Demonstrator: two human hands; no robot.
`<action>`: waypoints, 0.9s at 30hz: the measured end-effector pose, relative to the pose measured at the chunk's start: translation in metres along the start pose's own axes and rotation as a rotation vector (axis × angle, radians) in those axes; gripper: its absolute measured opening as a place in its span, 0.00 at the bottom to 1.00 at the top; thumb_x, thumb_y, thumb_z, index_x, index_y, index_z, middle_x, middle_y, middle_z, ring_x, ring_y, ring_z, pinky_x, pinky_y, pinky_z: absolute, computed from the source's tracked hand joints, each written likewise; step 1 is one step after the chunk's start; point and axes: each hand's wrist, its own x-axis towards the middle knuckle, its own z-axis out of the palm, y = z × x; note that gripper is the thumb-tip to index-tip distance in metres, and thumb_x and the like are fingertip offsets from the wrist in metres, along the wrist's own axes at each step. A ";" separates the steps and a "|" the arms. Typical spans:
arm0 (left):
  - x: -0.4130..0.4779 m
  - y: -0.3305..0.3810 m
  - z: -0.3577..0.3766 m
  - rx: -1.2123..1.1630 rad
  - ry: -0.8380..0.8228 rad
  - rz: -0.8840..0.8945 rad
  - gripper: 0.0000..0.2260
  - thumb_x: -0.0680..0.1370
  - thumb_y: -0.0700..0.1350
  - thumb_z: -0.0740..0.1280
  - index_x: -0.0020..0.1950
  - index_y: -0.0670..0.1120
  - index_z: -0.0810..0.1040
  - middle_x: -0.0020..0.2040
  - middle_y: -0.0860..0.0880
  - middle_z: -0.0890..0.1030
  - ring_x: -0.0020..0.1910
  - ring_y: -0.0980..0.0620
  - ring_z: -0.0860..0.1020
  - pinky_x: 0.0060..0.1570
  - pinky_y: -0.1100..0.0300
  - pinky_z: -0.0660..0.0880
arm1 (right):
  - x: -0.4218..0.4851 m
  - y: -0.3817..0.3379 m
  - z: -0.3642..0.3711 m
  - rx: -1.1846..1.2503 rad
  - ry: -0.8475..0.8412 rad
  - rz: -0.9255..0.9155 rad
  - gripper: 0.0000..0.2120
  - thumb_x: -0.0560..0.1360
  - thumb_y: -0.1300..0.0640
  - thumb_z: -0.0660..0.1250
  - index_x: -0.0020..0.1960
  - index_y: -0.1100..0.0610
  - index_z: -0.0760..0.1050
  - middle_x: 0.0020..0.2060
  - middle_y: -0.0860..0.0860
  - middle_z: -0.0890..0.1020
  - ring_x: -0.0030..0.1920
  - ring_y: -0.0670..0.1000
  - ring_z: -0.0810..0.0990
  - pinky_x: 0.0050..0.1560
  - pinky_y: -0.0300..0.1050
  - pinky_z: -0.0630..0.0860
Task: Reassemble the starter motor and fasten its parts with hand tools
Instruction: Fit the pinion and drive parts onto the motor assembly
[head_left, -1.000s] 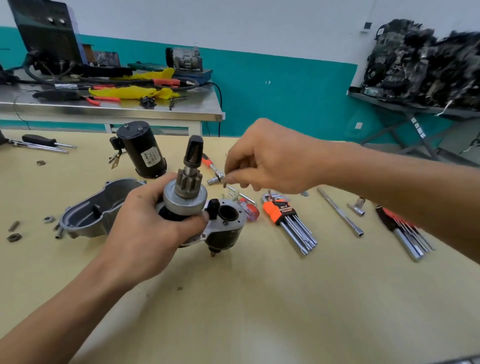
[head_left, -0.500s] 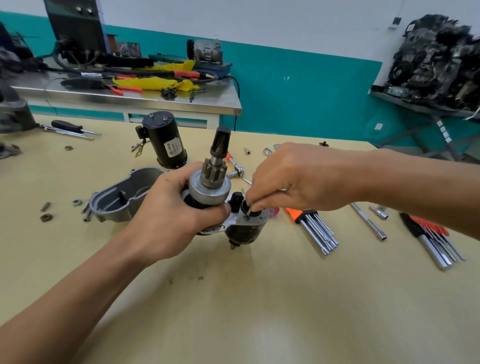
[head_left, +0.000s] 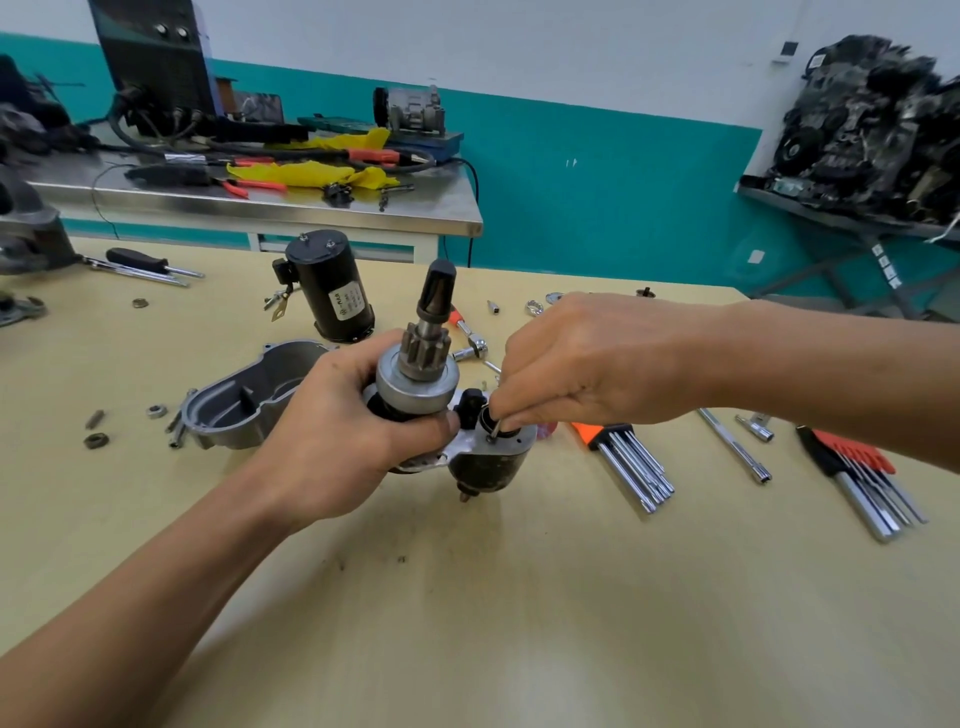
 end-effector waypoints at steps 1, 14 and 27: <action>0.000 0.000 0.000 -0.001 -0.003 0.000 0.12 0.71 0.35 0.76 0.50 0.48 0.81 0.46 0.45 0.83 0.44 0.48 0.82 0.45 0.61 0.81 | 0.000 0.000 0.000 0.007 -0.003 0.001 0.09 0.80 0.59 0.66 0.56 0.60 0.83 0.44 0.54 0.84 0.43 0.54 0.81 0.45 0.38 0.67; -0.002 0.000 0.006 -0.039 0.082 -0.035 0.12 0.71 0.35 0.76 0.46 0.51 0.81 0.42 0.48 0.83 0.40 0.50 0.82 0.39 0.66 0.79 | 0.006 -0.012 -0.003 0.033 -0.050 0.109 0.15 0.82 0.55 0.59 0.52 0.61 0.83 0.36 0.54 0.82 0.36 0.53 0.77 0.39 0.39 0.64; -0.007 0.007 0.030 0.078 0.351 -0.083 0.13 0.69 0.40 0.76 0.46 0.56 0.79 0.41 0.56 0.83 0.41 0.57 0.81 0.38 0.64 0.78 | 0.011 -0.034 0.006 0.172 0.090 0.653 0.09 0.78 0.55 0.69 0.39 0.52 0.81 0.26 0.42 0.73 0.26 0.42 0.69 0.29 0.37 0.65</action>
